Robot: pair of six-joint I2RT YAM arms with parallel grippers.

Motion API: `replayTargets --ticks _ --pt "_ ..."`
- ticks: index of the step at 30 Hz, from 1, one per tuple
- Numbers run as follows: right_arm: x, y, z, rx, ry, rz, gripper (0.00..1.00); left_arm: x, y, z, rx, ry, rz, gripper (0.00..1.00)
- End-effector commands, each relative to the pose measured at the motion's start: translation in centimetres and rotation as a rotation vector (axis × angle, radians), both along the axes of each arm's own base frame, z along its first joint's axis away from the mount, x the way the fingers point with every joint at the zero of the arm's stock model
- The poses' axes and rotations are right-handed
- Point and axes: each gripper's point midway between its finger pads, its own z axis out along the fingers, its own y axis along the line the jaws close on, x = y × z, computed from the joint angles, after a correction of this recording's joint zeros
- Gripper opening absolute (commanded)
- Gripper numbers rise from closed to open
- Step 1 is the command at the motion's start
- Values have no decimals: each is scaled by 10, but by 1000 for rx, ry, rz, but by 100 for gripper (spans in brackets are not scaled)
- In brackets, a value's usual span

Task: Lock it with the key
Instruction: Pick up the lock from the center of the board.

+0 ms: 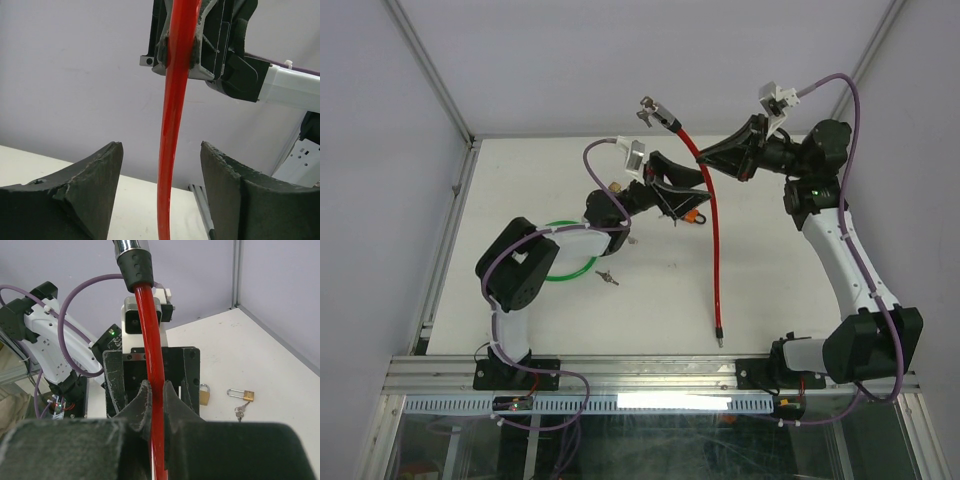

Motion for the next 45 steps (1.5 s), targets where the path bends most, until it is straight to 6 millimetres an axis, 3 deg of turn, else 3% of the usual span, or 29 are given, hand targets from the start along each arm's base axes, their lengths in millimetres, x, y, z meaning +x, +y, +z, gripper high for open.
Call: replayTargets --ticks 1,5,9,11,13,18,24,26,32,33,34,35,36,37,41,45 --pt "-14 8 17 44 -35 56 0 -39 21 58 -210 -231 -71 61" --pt "-15 14 11 45 -13 76 0 -44 17 61 -213 -239 -99 56" --pt "-14 19 7 47 3 88 0 -46 17 65 -216 -246 -111 38" --pt "-14 19 6 47 7 87 0 -48 18 67 -219 -252 -110 24" --pt "-12 19 5 46 11 82 0 -48 21 68 -219 -255 -99 0" --pt "-17 13 10 25 101 63 2 -27 42 62 -207 -194 60 0" --pt "-25 -10 15 22 160 -8 2 1 70 45 -76 -147 298 0" --pt "-28 -15 6 17 216 -25 2 6 74 37 -15 -139 358 0" --pt "-35 -16 -45 -2 396 -32 2 6 87 33 75 -147 442 0" --pt "-20 -21 -56 -107 40 -59 52 6 87 32 86 -143 441 0" --pt "-18 -22 -64 -130 -36 -57 85 5 87 32 94 -138 441 0" --pt "-19 -20 -70 -129 -45 -53 85 6 88 31 102 -128 447 0" --pt "-22 -17 -73 -126 -91 -29 95 9 89 30 112 -111 457 0" --pt "-29 -11 -82 -115 -63 3 98 12 91 30 116 -91 477 0" --pt "-42 11 -117 -110 -83 59 99 16 101 39 103 -52 526 0" --pt "-38 29 -125 -86 -92 54 99 11 102 46 83 -36 506 0"
